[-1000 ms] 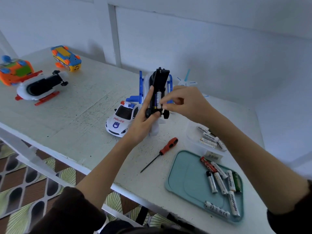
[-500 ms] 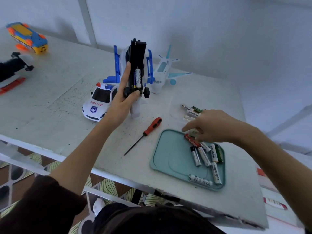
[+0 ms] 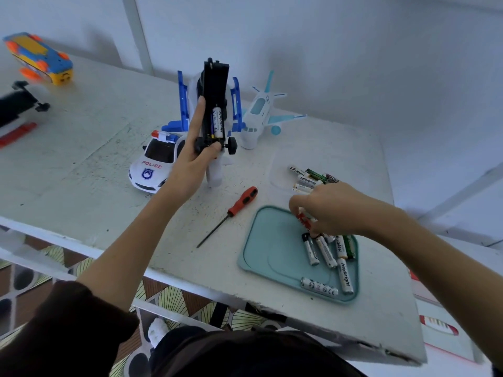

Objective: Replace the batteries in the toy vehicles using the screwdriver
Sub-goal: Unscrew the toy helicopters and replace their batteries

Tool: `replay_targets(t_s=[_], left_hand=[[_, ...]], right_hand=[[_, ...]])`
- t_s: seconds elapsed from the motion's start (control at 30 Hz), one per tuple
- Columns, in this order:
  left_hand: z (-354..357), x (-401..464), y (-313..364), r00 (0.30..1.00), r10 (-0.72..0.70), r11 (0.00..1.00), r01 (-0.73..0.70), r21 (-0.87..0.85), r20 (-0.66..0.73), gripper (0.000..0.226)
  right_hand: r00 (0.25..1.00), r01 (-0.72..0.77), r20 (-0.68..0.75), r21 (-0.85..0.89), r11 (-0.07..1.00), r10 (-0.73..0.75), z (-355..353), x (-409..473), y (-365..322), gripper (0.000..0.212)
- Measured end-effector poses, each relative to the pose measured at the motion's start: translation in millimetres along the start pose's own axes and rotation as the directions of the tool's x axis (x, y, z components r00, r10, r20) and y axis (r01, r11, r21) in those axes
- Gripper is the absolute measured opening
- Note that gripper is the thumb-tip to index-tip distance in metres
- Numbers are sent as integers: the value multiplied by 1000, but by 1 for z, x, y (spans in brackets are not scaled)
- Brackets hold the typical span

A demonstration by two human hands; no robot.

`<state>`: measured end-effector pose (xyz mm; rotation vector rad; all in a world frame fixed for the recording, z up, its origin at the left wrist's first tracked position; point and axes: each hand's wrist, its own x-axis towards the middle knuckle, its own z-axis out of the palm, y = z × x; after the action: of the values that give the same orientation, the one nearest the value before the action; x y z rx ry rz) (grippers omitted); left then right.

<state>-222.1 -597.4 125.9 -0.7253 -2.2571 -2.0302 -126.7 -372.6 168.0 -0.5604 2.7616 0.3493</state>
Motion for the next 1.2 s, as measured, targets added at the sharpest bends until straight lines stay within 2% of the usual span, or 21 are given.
replay_targets(t_s=[0.07, 0.23, 0.33, 0.43, 0.53, 0.63, 0.7, 0.8, 0.87, 1.03, 1.2], left_hand=[[0, 0, 0, 1000, -1, 1000, 1, -10, -2, 68], [0, 2, -2, 1000, 13, 1000, -13, -12, -3, 68], [0, 1, -3, 1000, 19, 1000, -19, -21, 2, 69], [0, 0, -4, 1000, 23, 1000, -23, -17, 11, 70], [1, -1, -4, 1000, 24, 999, -23, -24, 7, 70], [0, -2, -3, 1000, 11, 999, -11, -41, -6, 69], [0, -2, -2, 1000, 7, 999, -8, -45, -5, 69], [-1, -1, -2, 1000, 3, 999, -4, -34, -10, 69], [-2, 0, -3, 1000, -1, 1000, 1, -28, -12, 70], [-4, 0, -3, 1000, -5, 999, 4, -51, -30, 70], [-6, 0, -5, 1000, 7, 996, -9, -92, -24, 69]], right_hand=[[998, 37, -47, 24, 999, -36, 3, -1, 0, 24], [990, 101, -106, 77, 992, -93, 10, -2, 3, 27], [985, 119, -156, 306, 945, -73, 10, -3, 7, 25], [958, 195, -284, 568, 800, -32, -5, 0, 7, 29], [883, 303, -456, 733, 609, 108, -33, 12, 3, 25], [782, 443, -559, 810, 385, 276, -57, 37, -5, 23], [704, 518, -608, 793, 320, 368, -66, 60, -14, 23], [622, 537, -638, 770, 346, 454, -71, 92, -27, 22], [599, 532, -644, 765, 364, 477, -73, 107, -34, 21], [585, 489, -669, 742, 459, 458, -77, 122, -46, 15], [592, 450, -631, 775, 443, 502, -79, 124, -48, 9]])
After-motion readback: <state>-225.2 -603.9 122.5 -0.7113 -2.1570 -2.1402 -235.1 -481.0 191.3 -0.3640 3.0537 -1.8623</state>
